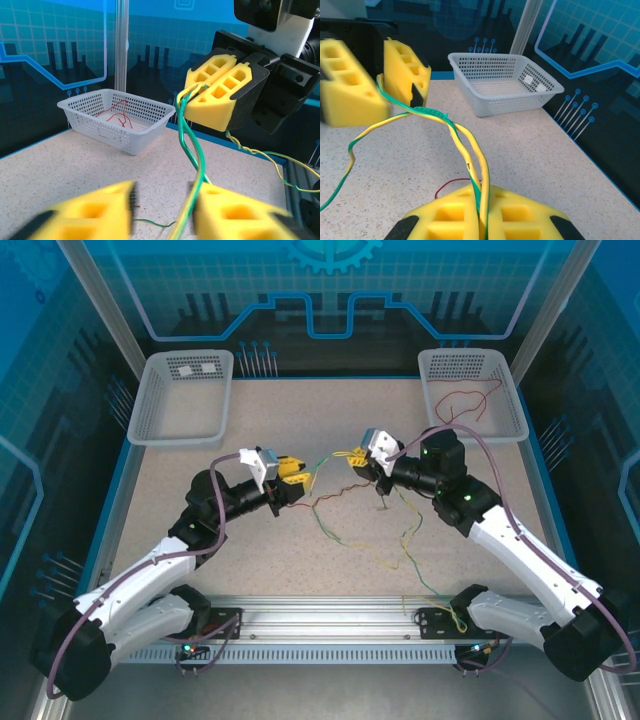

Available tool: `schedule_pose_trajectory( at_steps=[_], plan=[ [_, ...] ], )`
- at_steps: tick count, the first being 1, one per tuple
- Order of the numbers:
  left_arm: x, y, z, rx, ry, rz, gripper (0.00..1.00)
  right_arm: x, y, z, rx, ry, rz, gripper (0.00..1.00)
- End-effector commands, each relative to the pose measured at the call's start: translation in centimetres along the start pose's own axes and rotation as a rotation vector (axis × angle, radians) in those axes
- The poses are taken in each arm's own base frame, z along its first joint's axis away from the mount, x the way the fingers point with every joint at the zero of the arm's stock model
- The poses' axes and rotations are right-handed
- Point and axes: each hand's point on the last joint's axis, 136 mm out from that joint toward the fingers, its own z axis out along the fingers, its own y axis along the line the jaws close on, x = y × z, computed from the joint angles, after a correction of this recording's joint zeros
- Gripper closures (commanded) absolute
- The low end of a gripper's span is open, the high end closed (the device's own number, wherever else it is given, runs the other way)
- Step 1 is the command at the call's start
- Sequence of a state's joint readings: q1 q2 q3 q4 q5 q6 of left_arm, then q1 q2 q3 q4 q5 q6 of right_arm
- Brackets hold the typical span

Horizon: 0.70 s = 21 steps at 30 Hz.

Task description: Untangle the cables

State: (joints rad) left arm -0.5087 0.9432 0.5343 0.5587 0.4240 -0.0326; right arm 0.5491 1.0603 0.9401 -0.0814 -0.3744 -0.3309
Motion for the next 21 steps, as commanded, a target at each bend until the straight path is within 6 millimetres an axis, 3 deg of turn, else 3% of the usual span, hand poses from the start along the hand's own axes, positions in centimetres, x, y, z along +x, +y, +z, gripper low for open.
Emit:
schedule_pose_trajectory(
  at_steps=[1, 2, 7, 9, 13, 14, 15, 18, 20, 21],
  plan=[
    [-1.4, -0.4, 0.1, 0.012, -0.035, 0.043, 0.78, 0.6, 1.4, 0.3, -0.052, 0.02, -0.026, 1.0],
    [-1.4, -0.2, 0.1, 0.004, -0.036, 0.043, 0.68, 0.6, 1.6, 0.2, -0.061, 0.018, -0.029, 1.0],
    [-1.6, -0.3, 0.1, 0.009, -0.041, 0.047, 0.73, 1.0, 2.0, 0.3, -0.078, 0.028, -0.04, 1.0],
    [-1.7, -0.5, 0.1, 0.018, -0.04, 0.051, 0.42, 1.2, 1.7, 0.4, -0.062, 0.042, -0.031, 1.0],
    [-1.6, -0.4, 0.1, 0.013, -0.037, 0.058, 0.33, 1.5, 1.5, 0.4, -0.052, 0.052, -0.031, 1.0],
    [-1.6, -0.4, 0.1, 0.01, -0.035, 0.058, 0.2, 1.6, 1.5, 0.4, -0.054, 0.056, -0.032, 1.0],
    [-1.5, -0.4, 0.1, 0.014, -0.034, 0.058, 0.15, 1.8, 1.5, 0.5, -0.054, 0.062, -0.03, 1.0],
    [-1.4, -0.7, 0.1, 0.029, -0.027, 0.058, 0.25, 1.7, 1.6, 0.6, -0.061, 0.06, -0.022, 1.0],
    [-1.3, -0.6, 0.2, 0.028, -0.022, 0.057, 0.56, 1.3, 1.7, 0.5, -0.069, 0.042, -0.02, 1.0],
    [-1.3, -0.6, 0.2, 0.028, -0.024, 0.058, 0.67, 1.2, 1.7, 0.4, -0.066, 0.035, -0.021, 1.0]
  ],
)
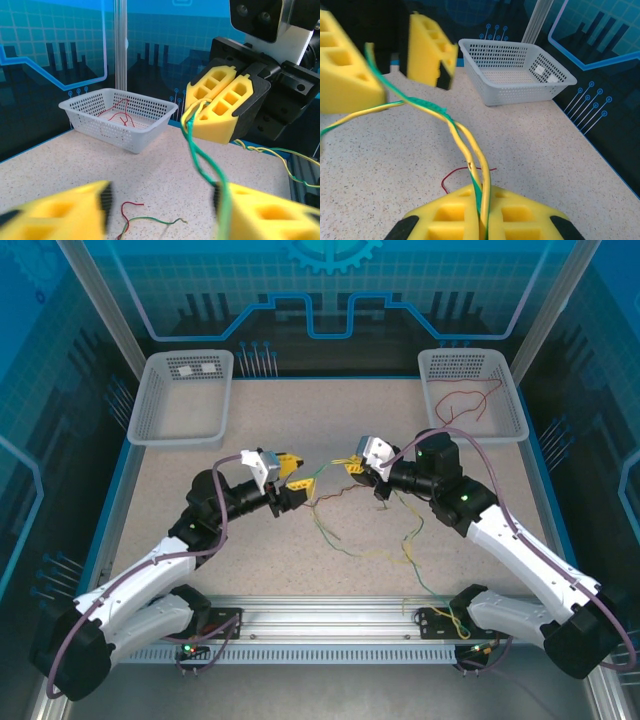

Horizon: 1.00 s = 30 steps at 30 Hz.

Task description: Untangle the cables

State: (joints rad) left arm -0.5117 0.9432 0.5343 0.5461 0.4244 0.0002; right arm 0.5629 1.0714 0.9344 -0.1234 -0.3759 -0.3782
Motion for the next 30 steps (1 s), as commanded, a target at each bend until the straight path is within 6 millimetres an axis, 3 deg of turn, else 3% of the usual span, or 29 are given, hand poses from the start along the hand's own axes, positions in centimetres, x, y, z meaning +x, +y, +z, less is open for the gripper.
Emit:
schedule_pose_trajectory(
  at_steps=[1, 5, 8, 9, 10, 11, 13, 17, 18, 21, 24, 27, 30],
  plan=[
    [-1.7, -0.5, 0.1, 0.024, -0.038, 0.033, 0.76, -0.1, 0.8, 0.0, -0.03, -0.011, 0.001, 1.0],
    [-1.6, -0.5, 0.2, 0.028, -0.039, 0.03, 0.91, 0.2, 0.8, 0.1, -0.03, 0.0, 0.004, 1.0],
    [-1.6, -0.6, 0.1, 0.032, -0.039, 0.03, 0.86, 0.6, 0.5, 0.2, -0.018, 0.021, 0.012, 1.0],
    [-1.5, -0.6, 0.1, 0.032, -0.038, 0.03, 0.97, 0.7, 0.4, 0.2, -0.012, 0.026, 0.012, 1.0],
    [-1.5, -0.7, 0.1, 0.035, -0.039, 0.031, 1.0, 0.8, 0.4, 0.3, -0.01, 0.029, 0.012, 1.0],
    [-1.4, -0.7, 0.1, 0.037, -0.038, 0.033, 0.96, 0.8, 0.2, 0.3, -0.002, 0.032, 0.015, 1.0],
    [-1.3, -1.0, 0.0, 0.052, -0.034, 0.038, 0.51, 0.9, -0.3, 0.3, 0.024, 0.04, 0.03, 1.0],
    [-1.1, -1.6, -0.2, 0.083, -0.036, 0.055, 0.13, 1.0, -1.7, 0.1, 0.057, 0.055, 0.09, 1.0],
    [-0.8, -1.7, -0.2, 0.086, -0.032, 0.064, 0.11, 0.9, -1.5, 0.0, 0.041, 0.049, 0.091, 1.0],
    [-0.5, -1.3, -0.4, 0.063, -0.032, 0.078, 0.12, 0.6, -0.9, -0.2, 0.018, 0.028, 0.079, 1.0],
    [-0.1, -1.1, -0.2, 0.057, -0.014, 0.082, 0.19, 0.3, -0.3, -0.4, -0.011, 0.005, 0.074, 1.0],
    [-0.1, -1.1, 0.0, 0.057, -0.011, 0.085, 0.41, 0.2, 0.0, -0.5, -0.021, -0.002, 0.065, 1.0],
    [-0.2, -1.0, 0.0, 0.055, -0.016, 0.088, 0.55, 0.2, 0.3, -0.5, -0.031, -0.002, 0.063, 1.0]
  ],
)
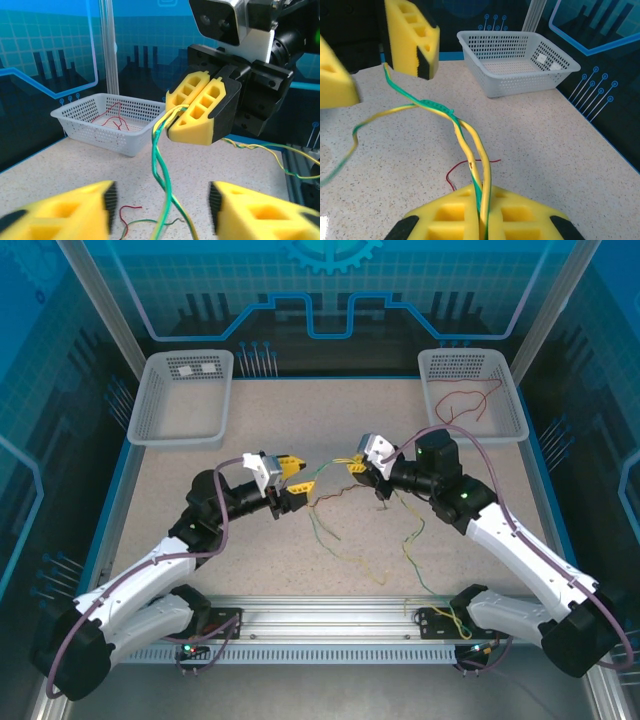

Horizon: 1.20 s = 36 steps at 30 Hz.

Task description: Untangle the cables

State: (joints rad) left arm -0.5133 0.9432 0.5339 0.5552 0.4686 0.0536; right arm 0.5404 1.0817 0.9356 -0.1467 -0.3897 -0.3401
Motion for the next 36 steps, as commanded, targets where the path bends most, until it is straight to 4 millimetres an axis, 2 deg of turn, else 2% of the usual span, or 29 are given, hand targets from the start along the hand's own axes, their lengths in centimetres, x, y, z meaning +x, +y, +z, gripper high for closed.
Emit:
schedule_pose_trajectory(
  at_steps=[1, 3, 4, 5, 8, 10, 13, 15, 16, 23, 24, 25, 26, 28, 29, 31, 34, 36],
  plan=[
    [-0.1, -0.2, 0.1, 0.011, -0.012, 0.031, 0.58, -0.7, 0.7, -0.5, -0.033, -0.029, 0.001, 1.0],
    [0.0, -0.2, 0.1, 0.012, -0.009, 0.031, 0.59, -0.6, 0.9, -0.5, -0.041, -0.026, 0.005, 1.0],
    [0.1, -0.1, 0.2, 0.012, -0.006, 0.03, 0.57, -0.6, 0.9, -0.4, -0.045, -0.027, 0.006, 1.0],
    [0.1, -0.1, 0.3, 0.012, -0.003, 0.028, 0.5, -0.7, 1.0, -0.5, -0.046, -0.031, 0.007, 1.0],
    [0.3, -0.1, 0.4, 0.016, 0.005, 0.024, 0.49, -0.9, 1.0, -0.6, -0.047, -0.041, 0.007, 1.0],
    [0.4, -0.1, 0.5, 0.017, 0.01, 0.018, 0.66, -0.9, 1.1, -0.6, -0.05, -0.047, 0.006, 1.0],
    [0.2, -0.1, 0.4, 0.015, -0.003, 0.02, 0.83, -0.8, 1.1, -0.6, -0.05, -0.043, 0.007, 1.0],
    [-0.1, 0.0, 0.3, 0.009, -0.014, 0.02, 0.87, -0.6, 1.2, -0.5, -0.05, -0.037, 0.007, 1.0],
    [-0.2, 0.0, 0.3, 0.01, -0.015, 0.022, 0.98, -0.5, 1.2, -0.5, -0.05, -0.034, 0.007, 1.0],
    [-0.6, 0.6, 0.7, -0.01, -0.019, -0.022, 1.0, -1.0, 0.2, -0.4, -0.006, -0.032, 0.049, 1.0],
    [-0.8, 0.9, 0.8, -0.032, -0.023, -0.04, 1.0, -1.2, -0.1, -0.4, 0.005, -0.026, 0.057, 0.82],
    [-1.0, 1.5, 0.8, -0.059, -0.029, -0.063, 1.0, -1.4, -0.3, -0.4, 0.012, -0.021, 0.062, 0.53],
    [-1.3, 2.0, 0.9, -0.088, -0.035, -0.088, 1.0, -1.6, -0.7, -0.5, 0.036, -0.016, 0.069, 0.38],
    [-2.0, 3.7, 0.9, -0.177, -0.047, -0.166, 1.0, -2.3, -1.7, -1.0, 0.115, -0.006, 0.076, 0.28],
    [-2.4, 4.4, 0.9, -0.217, -0.058, -0.205, 1.0, -2.7, -2.1, -1.4, 0.155, -0.01, 0.07, 0.13],
    [-2.9, 5.0, 0.9, -0.249, -0.079, -0.235, 1.0, -3.8, -3.3, -2.7, 0.283, -0.041, 0.065, 0.0],
    [-3.1, 5.8, 0.8, -0.306, -0.094, -0.272, 1.0, -5.3, -4.5, -5.3, 0.4, -0.094, 0.094, 0.0],
    [-3.1, 6.5, 0.8, -0.345, -0.087, -0.308, 1.0, -6.5, -3.2, -6.0, 0.335, -0.149, 0.109, 0.0]
  ],
)
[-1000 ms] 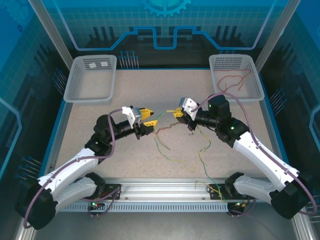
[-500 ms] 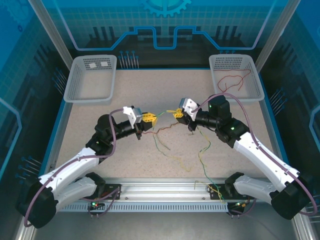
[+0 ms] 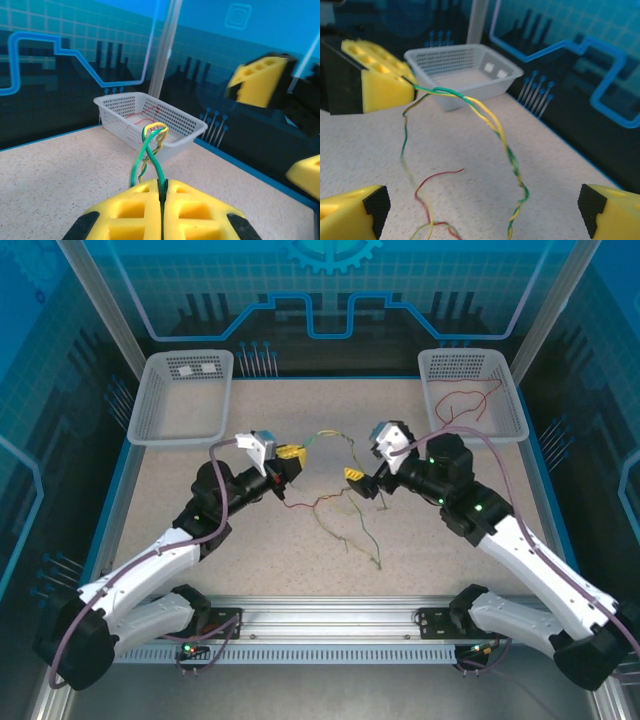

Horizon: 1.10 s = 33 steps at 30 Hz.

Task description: Untangle the cables

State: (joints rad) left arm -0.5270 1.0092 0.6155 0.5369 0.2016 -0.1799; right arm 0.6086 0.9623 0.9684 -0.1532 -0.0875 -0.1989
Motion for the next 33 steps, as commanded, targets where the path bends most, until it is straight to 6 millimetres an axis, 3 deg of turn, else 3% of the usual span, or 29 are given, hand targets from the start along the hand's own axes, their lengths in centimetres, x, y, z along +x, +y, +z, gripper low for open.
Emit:
schedule_pose_trajectory(
  at_steps=[1, 5, 10, 17, 19, 23, 28, 30, 31, 33],
  plan=[
    [-2.2, 1.3, 0.5, -0.101, -0.046, -0.097, 1.0, -3.7, 0.4, -2.1, -0.018, -0.121, 0.058, 0.0],
    [-2.9, 0.8, 1.3, -0.085, -0.043, -0.16, 1.0, -4.1, 4.5, 0.1, -0.183, -0.148, 0.138, 0.05],
    [-4.7, -0.2, 1.6, -0.046, -0.107, -0.264, 1.0, -2.4, 6.2, 3.7, -0.181, -0.221, 0.201, 0.12],
    [-5.8, -2.1, 1.7, 0.045, -0.135, -0.341, 1.0, -0.5, 7.9, 7.7, -0.144, -0.275, 0.171, 0.01],
    [-5.7, -2.5, 1.8, 0.058, -0.128, -0.34, 1.0, -0.2, 8.2, 8.6, -0.12, -0.289, 0.156, 0.0],
    [-5.5, -3.4, 1.8, 0.089, -0.136, -0.337, 1.0, 0.5, 7.0, 10.9, -0.01, -0.305, 0.177, 0.0],
    [-5.5, -3.9, 1.7, 0.111, -0.145, -0.334, 1.0, -0.1, 6.1, 13.9, 0.079, -0.328, 0.177, 0.01],
    [-5.5, -4.0, 1.6, 0.115, -0.146, -0.33, 1.0, 0.2, 6.1, 14.9, 0.098, -0.312, 0.17, 0.17],
    [-5.5, -3.9, 1.4, 0.105, -0.149, -0.324, 1.0, -0.8, 5.9, 15.2, 0.105, -0.323, 0.166, 0.38],
    [-5.8, -3.2, 0.8, 0.065, -0.173, -0.305, 1.0, -0.7, 6.0, 15.4, 0.123, -0.304, 0.155, 0.71]
  ],
)
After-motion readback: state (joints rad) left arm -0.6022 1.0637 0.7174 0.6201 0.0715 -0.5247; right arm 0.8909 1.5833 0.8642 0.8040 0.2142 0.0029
